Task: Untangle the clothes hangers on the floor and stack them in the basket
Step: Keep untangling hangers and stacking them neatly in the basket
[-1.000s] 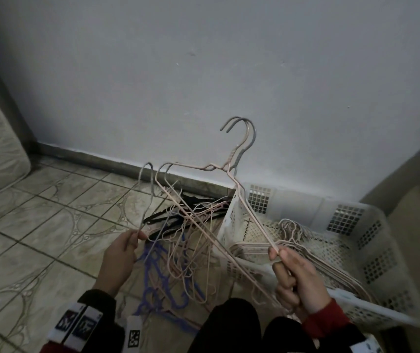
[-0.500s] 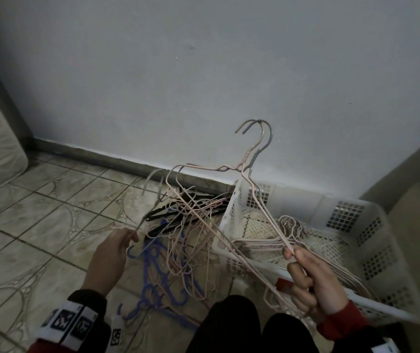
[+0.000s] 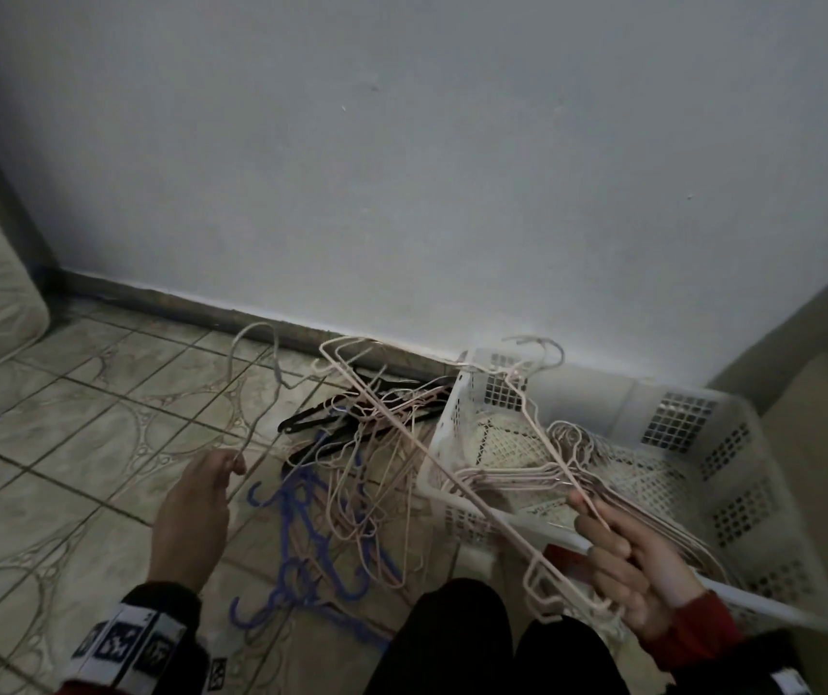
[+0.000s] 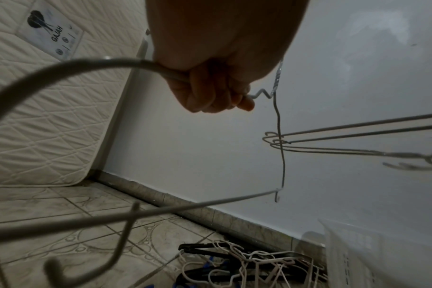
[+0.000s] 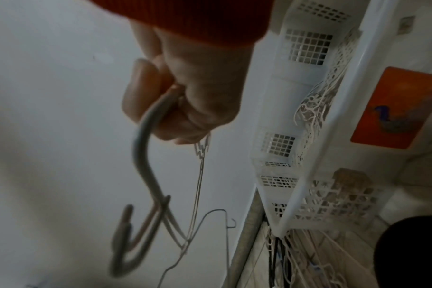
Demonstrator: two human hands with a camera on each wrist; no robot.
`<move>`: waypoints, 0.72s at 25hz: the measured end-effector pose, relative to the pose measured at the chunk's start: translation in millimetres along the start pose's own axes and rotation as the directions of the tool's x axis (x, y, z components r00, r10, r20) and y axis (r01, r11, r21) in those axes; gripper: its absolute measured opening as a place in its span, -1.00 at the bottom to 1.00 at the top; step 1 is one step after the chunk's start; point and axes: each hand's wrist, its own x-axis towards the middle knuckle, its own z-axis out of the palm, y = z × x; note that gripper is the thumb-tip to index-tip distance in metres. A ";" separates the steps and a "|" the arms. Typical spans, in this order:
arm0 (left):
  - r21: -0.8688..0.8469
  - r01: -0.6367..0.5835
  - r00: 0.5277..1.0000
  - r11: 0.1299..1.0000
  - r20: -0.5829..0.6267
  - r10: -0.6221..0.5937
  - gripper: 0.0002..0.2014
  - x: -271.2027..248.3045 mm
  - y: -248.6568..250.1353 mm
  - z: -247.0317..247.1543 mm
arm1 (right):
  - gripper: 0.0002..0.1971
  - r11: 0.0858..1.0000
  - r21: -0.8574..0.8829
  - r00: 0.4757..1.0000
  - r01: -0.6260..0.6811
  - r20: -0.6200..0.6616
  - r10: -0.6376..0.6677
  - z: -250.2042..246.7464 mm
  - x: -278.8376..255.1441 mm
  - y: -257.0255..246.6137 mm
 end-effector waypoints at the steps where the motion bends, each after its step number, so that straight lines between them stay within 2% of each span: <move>1: -0.009 -0.010 1.000 1.000 -0.018 0.009 -0.80 0.2 1.4 0.1 | -0.49 0.999 -0.045 1.000 0.016 0.006 -0.016 1.1 -0.1 1.4; 2: -0.001 -0.011 0.999 1.000 -0.032 0.011 -0.80 1.6 2.7 0.0 | -0.55 0.999 -0.048 1.000 -0.008 0.015 0.009 6.4 0.9 3.1; 3: 0.015 -0.003 0.999 1.000 -0.041 0.003 -0.80 3.0 3.6 -0.2 | -0.60 0.996 0.008 0.995 -0.092 0.049 0.091 13.3 2.2 2.9; 4: 0.035 0.009 0.999 0.999 -0.047 -0.007 -0.80 3.9 4.8 -0.4 | -0.53 0.987 0.008 0.987 -0.158 -0.029 0.158 12.3 -1.8 -2.3; 5: 0.055 0.020 0.999 0.998 -0.048 -0.017 -0.81 4.8 6.3 -0.7 | -0.48 0.988 -0.081 0.980 -0.133 -0.162 0.118 12.1 -5.6 -5.9; 6: 0.074 0.026 0.999 0.997 -0.043 -0.023 -0.81 5.1 8.4 -0.6 | -0.54 0.976 -0.181 0.957 -0.121 -0.284 0.066 13.8 -10.7 -10.2; 8: 0.110 0.033 0.999 0.993 -0.024 -0.030 -0.81 7.0 12.7 -0.6 | -0.84 0.938 -0.333 0.917 -0.095 -0.396 -0.048 13.0 -16.6 -18.0; 9: 0.120 0.029 0.999 0.992 -0.017 -0.027 -0.80 8.0 15.3 -0.4 | -0.85 0.899 -0.430 0.883 -0.086 -0.451 -0.132 7.1 -17.2 -20.1; 10: 0.120 0.015 1.000 0.993 -0.012 -0.014 -0.79 8.9 17.9 0.3 | -0.76 0.821 -0.564 0.842 -0.086 -0.482 -0.242 -2.6 -17.3 -22.5; 11: 0.112 -0.009 1.000 0.994 -0.011 0.010 -0.77 9.6 21.0 0.5 | -0.74 0.694 -0.711 0.804 -0.112 -0.475 -0.357 -13.9 -18.8 -25.5; 13: 0.101 -0.071 0.997 0.992 -0.019 0.074 -0.75 11.0 28.6 0.4 | -0.74 0.364 -0.913 0.744 -0.185 -0.372 -0.556 -26.3 -22.3 -31.9; 14: 0.123 -0.116 0.992 0.986 -0.029 0.120 -0.75 11.5 32.6 0.2 | -0.72 0.220 -0.946 0.744 -0.240 -0.325 -0.584 -28.3 -25.2 -34.6; 15: 0.165 -0.161 0.985 0.973 -0.034 0.169 -0.74 13.0 37.3 -0.3 | -0.73 0.133 -0.948 0.745 -0.287 -0.309 -0.592 -34.2 -27.0 -38.7; 16: 0.212 -0.192 0.978 0.958 -0.033 0.204 -0.72 15.9 42.3 -0.8 | -0.75 0.088 -0.944 0.735 -0.317 -0.304 -0.606 -36.1 -28.3 -44.0; 17: 0.256 -0.210 0.975 0.944 -0.014 0.221 -0.70 20.8 48.3 -2.3 | -0.77 0.048 -0.947 0.739 -0.318 -0.280 -0.613 -39.5 -30.4 -50.5; 18: 0.299 -0.225 0.973 0.927 0.020 0.229 -0.69 26.5 53.3 -3.6 | -0.78 0.051 -0.954 0.755 -0.295 -0.266 -0.599 -36.6 -35.2 -56.7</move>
